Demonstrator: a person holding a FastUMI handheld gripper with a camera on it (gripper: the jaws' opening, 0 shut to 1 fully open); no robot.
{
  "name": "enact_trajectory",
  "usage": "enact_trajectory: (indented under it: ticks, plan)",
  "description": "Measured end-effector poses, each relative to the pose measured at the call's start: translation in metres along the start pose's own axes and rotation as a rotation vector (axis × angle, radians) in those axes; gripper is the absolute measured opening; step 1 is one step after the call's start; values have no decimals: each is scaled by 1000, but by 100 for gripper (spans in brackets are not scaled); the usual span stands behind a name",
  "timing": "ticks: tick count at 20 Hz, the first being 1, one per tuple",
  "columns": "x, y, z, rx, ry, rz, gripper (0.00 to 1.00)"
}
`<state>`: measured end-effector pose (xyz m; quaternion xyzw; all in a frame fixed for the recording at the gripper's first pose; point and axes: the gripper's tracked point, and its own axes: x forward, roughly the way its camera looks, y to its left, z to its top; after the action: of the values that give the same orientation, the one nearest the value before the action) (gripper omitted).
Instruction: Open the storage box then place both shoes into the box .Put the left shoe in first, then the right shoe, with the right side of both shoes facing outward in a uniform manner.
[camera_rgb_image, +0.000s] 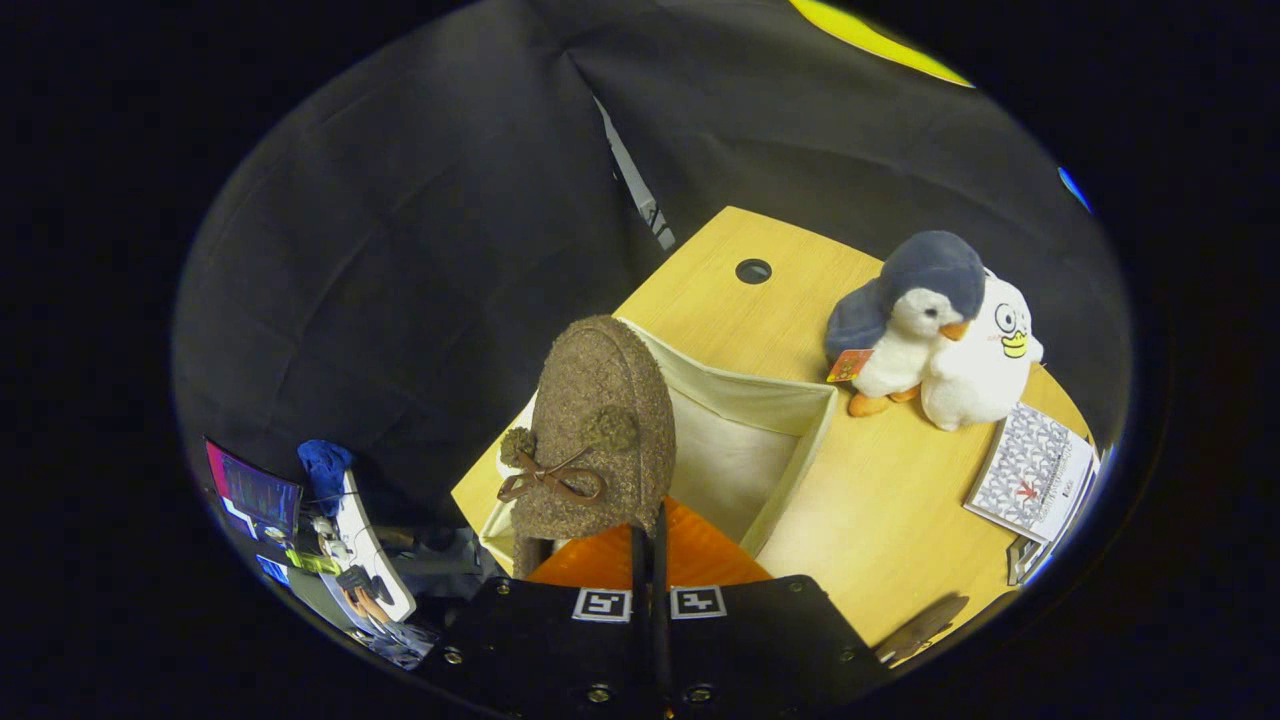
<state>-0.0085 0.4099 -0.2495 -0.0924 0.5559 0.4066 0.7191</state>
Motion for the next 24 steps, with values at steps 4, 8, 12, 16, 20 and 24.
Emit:
enact_trajectory:
  ticks: [4,8,12,16,20,24]
  plan:
    - [35,-12,-12,-7,59,-57,0]
    - [57,-16,-22,-24,107,-93,0]
    - [70,-19,-31,-9,152,-110,1]
    - [78,-20,-26,-18,151,-131,1]
    - [88,-11,-23,-43,154,-95,4]
    - [66,-4,-16,-94,96,-70,31]
